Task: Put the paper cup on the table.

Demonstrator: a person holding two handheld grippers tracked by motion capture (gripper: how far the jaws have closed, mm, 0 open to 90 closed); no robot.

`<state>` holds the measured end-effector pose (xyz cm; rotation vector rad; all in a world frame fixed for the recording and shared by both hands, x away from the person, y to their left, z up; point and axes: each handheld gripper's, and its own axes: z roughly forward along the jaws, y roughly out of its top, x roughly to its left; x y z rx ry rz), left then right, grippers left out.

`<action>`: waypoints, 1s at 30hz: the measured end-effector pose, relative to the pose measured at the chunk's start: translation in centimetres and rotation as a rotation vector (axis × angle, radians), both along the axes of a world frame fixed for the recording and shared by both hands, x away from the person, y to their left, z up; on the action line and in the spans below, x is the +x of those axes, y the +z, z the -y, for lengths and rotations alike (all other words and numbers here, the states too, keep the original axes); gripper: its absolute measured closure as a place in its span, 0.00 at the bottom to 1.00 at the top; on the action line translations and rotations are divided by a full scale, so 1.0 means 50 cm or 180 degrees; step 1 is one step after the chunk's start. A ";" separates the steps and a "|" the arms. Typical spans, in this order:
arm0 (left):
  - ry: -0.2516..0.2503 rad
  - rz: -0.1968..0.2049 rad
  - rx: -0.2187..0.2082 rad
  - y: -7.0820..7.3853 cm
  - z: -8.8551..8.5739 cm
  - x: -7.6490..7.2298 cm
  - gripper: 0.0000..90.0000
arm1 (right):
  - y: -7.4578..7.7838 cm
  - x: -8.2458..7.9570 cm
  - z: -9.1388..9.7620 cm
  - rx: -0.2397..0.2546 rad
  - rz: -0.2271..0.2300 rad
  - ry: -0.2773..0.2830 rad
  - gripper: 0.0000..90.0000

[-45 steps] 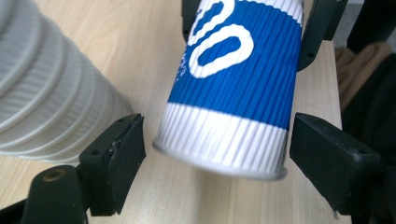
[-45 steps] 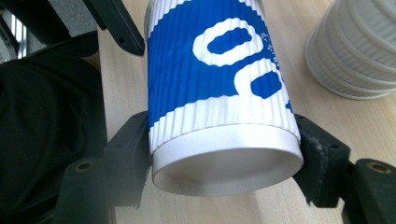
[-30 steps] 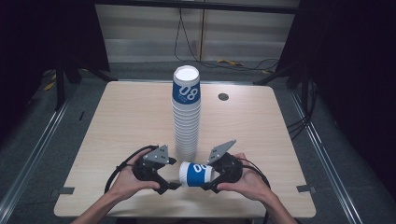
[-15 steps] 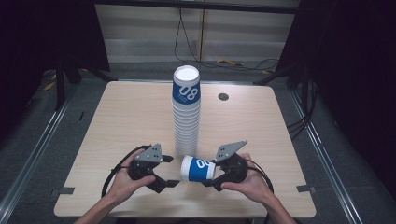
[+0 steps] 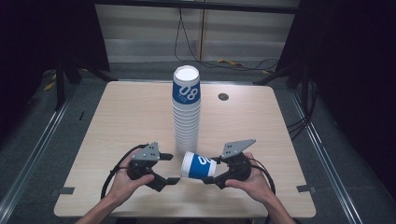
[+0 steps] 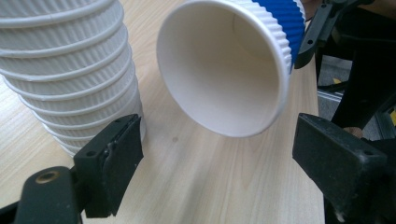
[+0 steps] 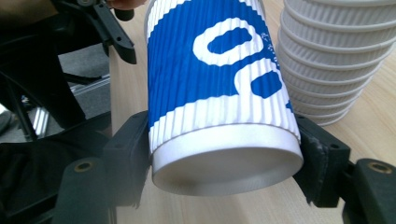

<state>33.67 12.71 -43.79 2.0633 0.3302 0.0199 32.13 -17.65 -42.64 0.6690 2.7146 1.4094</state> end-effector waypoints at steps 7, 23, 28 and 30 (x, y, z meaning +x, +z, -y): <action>0.0004 -0.0028 -0.0126 0.000 -0.002 -0.002 0.18 | -0.002 0.001 0.004 0.0259 0.0007 0.0013 0.33; 0.0044 -0.0033 -0.0465 0.001 -0.010 0.001 0.17 | -0.017 0.001 0.009 0.0777 0.0130 0.0021 0.33; 0.0020 -0.0050 -0.0510 0.000 -0.007 -0.001 0.17 | -0.028 0.002 0.006 0.0927 0.0192 0.0016 0.33; 0.0014 -0.0049 -0.0528 0.000 -0.007 -0.001 0.17 | -0.030 0.001 0.003 0.0931 0.0221 0.0033 0.33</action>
